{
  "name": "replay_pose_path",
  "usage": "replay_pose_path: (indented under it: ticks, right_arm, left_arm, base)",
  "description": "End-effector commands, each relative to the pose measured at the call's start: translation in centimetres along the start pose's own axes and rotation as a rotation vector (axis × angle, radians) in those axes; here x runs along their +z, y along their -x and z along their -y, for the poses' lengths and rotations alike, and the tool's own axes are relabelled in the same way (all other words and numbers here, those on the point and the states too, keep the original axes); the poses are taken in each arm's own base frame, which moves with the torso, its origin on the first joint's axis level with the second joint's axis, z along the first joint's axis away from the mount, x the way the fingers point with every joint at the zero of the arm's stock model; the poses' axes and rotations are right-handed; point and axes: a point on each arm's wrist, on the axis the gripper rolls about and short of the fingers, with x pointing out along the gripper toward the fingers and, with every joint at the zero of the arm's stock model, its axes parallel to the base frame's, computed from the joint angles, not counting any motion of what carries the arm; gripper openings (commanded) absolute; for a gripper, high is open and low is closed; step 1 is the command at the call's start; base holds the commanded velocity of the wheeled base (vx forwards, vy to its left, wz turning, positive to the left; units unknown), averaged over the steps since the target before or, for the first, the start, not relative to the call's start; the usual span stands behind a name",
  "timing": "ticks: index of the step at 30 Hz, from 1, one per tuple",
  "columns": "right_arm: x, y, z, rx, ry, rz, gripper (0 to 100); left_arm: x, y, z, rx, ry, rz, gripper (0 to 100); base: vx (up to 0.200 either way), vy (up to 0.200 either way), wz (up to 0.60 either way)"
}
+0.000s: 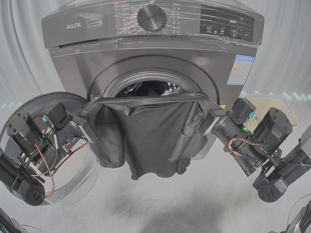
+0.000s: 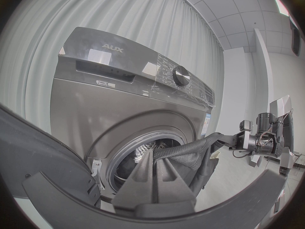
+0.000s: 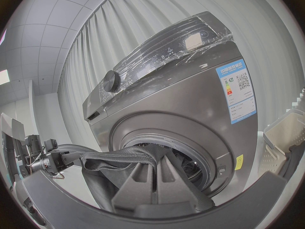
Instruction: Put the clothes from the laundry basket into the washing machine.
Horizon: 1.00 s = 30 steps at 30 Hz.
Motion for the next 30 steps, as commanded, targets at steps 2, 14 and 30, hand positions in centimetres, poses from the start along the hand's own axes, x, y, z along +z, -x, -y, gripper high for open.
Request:
replay_pose_path:
  ticks: [2, 14, 30]
  right_arm:
    - [0.2, 0.1, -0.1, 0.004, -0.005, 0.005, 0]
    - [-0.4, 0.3, 0.2, -0.004, -0.008, -0.022, 0]
    - [-6.1, 1.8, 1.4, -0.036, 0.036, -0.240, 100]
  left_arm:
    - [0.2, 0.1, 0.0, -0.001, -0.001, 0.008, 0]
    - [-1.4, -0.4, -0.1, 0.001, 0.006, -0.046, 0]
    - [-3.6, -3.8, 1.3, -0.052, 0.038, -0.067, 0]
  base:
    - [0.000, 0.000, 0.00]
    - [0.000, 0.000, 0.00]
    - [0.000, 0.000, 0.00]
